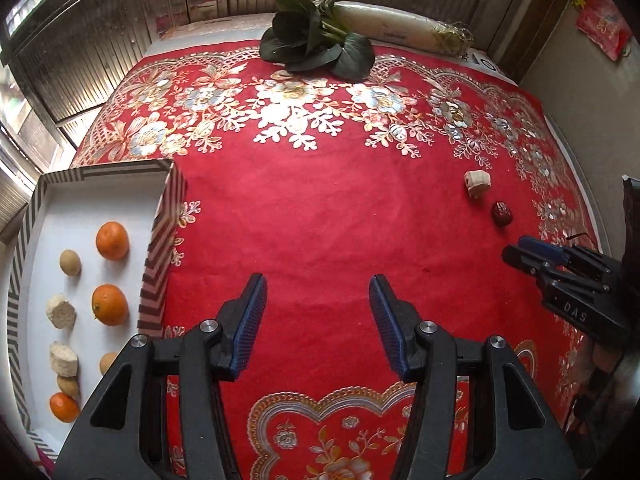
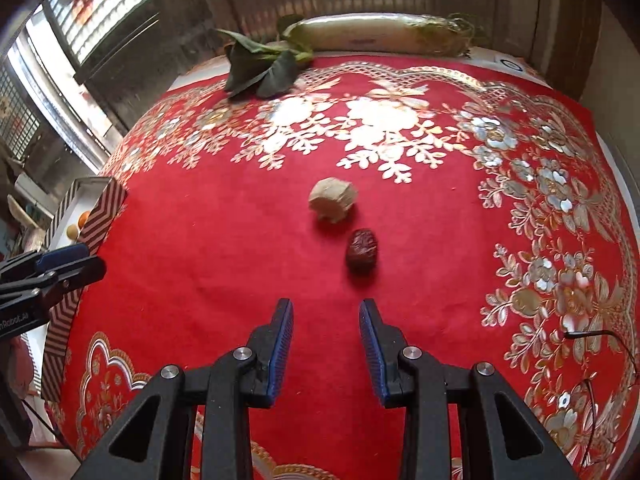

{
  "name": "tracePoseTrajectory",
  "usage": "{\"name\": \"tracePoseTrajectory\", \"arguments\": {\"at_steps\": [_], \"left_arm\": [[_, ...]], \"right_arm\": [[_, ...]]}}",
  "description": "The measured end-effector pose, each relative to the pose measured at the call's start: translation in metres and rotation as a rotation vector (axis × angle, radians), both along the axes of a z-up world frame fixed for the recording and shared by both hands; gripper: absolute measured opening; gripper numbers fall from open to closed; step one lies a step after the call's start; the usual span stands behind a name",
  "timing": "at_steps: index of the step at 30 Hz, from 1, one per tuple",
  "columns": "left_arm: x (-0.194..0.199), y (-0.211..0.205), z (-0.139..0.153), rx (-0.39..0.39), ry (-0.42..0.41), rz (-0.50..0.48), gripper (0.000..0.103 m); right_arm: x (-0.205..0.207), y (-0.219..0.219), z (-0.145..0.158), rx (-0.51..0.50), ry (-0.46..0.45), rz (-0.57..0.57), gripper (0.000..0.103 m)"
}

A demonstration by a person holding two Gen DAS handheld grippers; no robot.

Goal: Organize fruits
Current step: 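Withdraw both tools from the tray back over the tablecloth, then grasp a red date with the right tool while the left tool grasps a pale cake piece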

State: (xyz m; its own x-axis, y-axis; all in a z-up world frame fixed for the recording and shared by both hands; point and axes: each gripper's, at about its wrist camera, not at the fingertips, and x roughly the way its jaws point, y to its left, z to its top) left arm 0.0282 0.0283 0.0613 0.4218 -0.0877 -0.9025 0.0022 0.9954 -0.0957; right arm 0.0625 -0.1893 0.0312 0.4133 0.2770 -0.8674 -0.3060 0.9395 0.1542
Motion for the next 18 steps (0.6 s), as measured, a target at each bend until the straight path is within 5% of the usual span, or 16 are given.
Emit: {"name": "tracePoseTrajectory", "arguments": {"at_steps": [7, 10, 18], "left_arm": [[0.025, -0.027, 0.003, -0.03, 0.025, -0.045, 0.053], [0.037, -0.04, 0.004, -0.045, 0.029, -0.067, 0.053], [0.077, -0.093, 0.001, -0.121, 0.034, -0.185, 0.053]], "right_arm": [[0.031, -0.002, -0.005, -0.001, -0.021, 0.026, 0.032], [0.035, 0.0, -0.01, -0.026, -0.027, 0.054, 0.019], [0.028, -0.034, -0.008, 0.024, -0.009, 0.02, 0.019]]}}
